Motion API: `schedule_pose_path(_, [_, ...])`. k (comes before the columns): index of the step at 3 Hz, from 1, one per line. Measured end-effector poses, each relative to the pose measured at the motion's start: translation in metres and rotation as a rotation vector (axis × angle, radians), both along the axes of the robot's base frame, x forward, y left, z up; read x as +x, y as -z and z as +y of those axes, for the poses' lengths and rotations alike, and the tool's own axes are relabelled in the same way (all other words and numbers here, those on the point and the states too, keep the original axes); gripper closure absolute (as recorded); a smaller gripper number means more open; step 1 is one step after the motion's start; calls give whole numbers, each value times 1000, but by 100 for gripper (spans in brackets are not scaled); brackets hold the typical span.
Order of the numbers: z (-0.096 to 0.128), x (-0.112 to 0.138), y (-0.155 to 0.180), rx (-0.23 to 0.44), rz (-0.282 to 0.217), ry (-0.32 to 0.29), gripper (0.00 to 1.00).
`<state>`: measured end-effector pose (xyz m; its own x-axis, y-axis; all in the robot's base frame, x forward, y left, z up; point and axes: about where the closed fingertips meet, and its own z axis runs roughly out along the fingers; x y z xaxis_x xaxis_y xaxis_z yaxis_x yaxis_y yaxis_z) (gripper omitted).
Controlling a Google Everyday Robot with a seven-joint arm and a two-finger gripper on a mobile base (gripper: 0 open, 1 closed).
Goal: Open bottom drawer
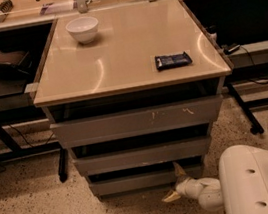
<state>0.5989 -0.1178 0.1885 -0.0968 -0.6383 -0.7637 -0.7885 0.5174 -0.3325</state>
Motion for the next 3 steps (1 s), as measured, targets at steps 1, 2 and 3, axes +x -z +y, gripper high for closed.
schedule_pose_path(1, [6,12,3,-65,-53,-8,0])
schedule_pose_path(2, [6,13,3,-106,-89,-39,0])
schedule_pose_path(3, [6,13,3,-106,-89,-39,0])
